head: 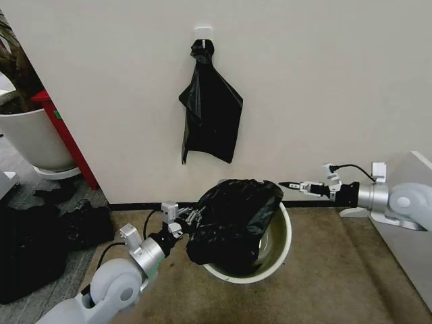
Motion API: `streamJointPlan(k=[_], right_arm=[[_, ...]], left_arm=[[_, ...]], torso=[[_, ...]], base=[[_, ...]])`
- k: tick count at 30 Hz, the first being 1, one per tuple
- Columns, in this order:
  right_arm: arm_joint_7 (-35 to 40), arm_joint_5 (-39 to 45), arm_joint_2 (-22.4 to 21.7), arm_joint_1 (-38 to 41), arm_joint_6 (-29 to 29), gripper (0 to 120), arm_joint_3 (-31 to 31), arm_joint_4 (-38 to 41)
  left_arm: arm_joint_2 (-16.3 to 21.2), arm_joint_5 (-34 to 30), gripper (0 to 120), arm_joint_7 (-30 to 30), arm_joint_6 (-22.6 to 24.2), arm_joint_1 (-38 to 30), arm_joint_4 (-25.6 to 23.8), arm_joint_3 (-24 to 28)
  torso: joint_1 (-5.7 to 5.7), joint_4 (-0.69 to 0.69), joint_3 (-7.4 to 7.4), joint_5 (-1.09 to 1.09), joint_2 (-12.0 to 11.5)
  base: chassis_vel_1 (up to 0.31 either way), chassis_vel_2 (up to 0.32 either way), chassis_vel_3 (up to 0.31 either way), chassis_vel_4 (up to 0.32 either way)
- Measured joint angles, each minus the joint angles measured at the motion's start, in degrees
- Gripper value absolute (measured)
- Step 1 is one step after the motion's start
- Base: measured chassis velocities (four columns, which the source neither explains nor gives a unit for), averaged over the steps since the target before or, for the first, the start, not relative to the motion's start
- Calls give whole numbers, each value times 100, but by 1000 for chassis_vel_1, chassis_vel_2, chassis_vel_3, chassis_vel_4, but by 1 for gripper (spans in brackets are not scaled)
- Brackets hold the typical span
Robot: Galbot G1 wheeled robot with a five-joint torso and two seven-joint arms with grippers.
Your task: Place the garbage bag over the trash bin.
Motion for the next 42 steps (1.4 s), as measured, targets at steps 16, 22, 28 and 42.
streamJointPlan(k=[16,22,28,42], right_arm=[[7248,1528,1209,74,959,100,127,3626],[7851,1546,1443,-3,1328,100,-47,3782],[7916,1688,1509,-30,1481,97,-109,3888],[8078,2058,1740,-78,1668,90,-402,3991]], left_arm=[[29,200,5,-589,-49,-305,69,105],[36,225,5,-646,-50,-419,32,150],[20,355,5,-682,-50,-545,65,204],[7,540,5,-666,-48,-632,21,243]], torso=[[0,0,0,0,0],[0,1,0,0,0],[0,1,0,-1,0],[0,1,0,-1,0]], base=[[0,0,0,0],[0,0,0,0],[0,0,0,0],[0,0,0,0]])
